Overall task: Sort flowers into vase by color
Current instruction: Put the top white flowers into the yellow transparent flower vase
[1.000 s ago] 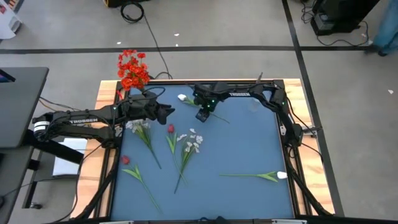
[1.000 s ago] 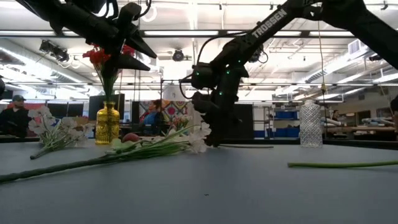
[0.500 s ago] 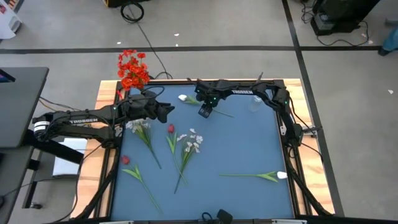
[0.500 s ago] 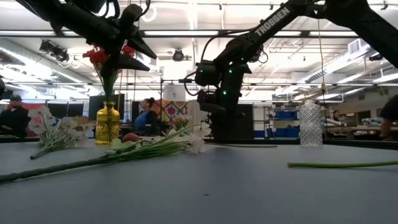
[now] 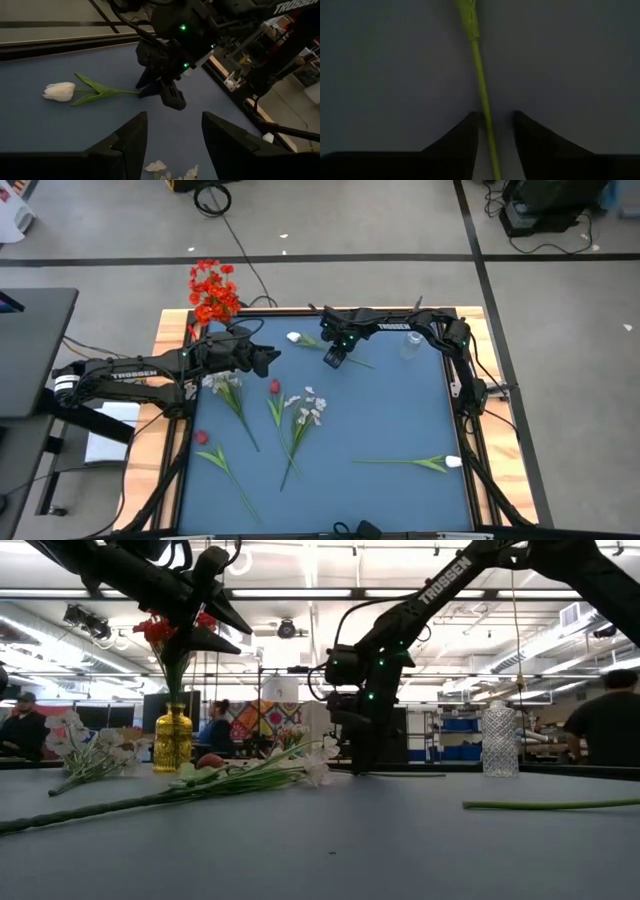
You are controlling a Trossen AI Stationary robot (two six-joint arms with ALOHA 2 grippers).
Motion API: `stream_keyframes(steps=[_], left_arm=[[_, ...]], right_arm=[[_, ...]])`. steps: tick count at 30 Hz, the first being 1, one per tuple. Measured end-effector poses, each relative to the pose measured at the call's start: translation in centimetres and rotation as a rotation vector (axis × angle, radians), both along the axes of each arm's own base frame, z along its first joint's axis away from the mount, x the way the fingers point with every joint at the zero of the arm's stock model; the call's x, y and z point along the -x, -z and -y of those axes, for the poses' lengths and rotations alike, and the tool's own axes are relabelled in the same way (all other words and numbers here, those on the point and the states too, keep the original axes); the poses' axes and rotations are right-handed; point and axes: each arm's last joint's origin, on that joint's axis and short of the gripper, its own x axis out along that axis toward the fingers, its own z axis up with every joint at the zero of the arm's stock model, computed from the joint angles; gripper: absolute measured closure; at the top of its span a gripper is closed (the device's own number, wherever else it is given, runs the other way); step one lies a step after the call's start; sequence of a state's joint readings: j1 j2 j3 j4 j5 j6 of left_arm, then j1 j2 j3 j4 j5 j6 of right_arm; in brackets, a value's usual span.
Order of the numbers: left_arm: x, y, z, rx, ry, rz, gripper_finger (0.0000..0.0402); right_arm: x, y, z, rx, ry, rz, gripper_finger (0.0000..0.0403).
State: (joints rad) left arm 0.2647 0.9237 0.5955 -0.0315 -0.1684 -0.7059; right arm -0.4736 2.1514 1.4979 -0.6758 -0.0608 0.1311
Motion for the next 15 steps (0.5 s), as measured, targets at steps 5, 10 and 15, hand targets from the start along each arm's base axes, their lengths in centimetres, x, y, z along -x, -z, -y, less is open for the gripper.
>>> stream_keyframes(steps=[5, 10, 15], left_arm=[[0.0, 0.0, 0.0, -0.008, 0.003, -0.004, 0.0209], [0.0, 0.0, 0.0, -0.024, 0.017, -0.012, 0.0209], [-0.1, 0.0, 0.2, -0.041, 0.115, -0.02, 0.0209]], right_arm=[[0.0, -0.1, 0.0, -0.028, 0.05, -0.001, 0.0366], [-0.1, -0.3, -0.2, -0.121, 0.174, 0.034, 0.039], [-0.5, -2.1, -1.8, -0.213, 0.268, 0.096, 0.0397]])
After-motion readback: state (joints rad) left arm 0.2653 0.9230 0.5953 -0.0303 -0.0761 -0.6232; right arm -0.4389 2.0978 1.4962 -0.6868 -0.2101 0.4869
